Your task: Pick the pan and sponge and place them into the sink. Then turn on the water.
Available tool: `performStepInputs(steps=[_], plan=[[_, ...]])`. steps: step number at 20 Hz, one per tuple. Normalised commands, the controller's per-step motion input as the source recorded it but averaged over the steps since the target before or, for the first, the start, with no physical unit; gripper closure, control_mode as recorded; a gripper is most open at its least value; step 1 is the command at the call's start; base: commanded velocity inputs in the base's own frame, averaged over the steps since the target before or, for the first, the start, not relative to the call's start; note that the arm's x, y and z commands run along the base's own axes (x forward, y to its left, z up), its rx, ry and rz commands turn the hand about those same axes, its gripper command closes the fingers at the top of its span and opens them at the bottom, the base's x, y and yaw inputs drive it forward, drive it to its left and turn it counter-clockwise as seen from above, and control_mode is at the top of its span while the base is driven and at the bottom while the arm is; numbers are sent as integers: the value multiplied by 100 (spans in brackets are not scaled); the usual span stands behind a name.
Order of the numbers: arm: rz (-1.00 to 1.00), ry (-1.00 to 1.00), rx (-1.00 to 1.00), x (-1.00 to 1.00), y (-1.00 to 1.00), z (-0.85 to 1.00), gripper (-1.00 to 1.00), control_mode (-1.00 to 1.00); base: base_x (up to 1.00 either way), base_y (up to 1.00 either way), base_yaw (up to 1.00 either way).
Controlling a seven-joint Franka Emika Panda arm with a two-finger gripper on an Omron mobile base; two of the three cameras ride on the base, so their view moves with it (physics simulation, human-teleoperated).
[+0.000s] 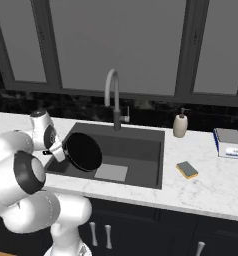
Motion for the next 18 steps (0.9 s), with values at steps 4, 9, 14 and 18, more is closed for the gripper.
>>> performStepInputs(steps=[4,9,14,18], plan=[[-36,5,0,44,-48,0,100,-100,0,0,0],[-31,11,-3,70,-24,-25,100,-100,0,0,0],[-23,8,-10,57,-21,-54,100,-100,0,0,0],[-17,4,-11,58,-10,-55,100,-100,0,0,0]])
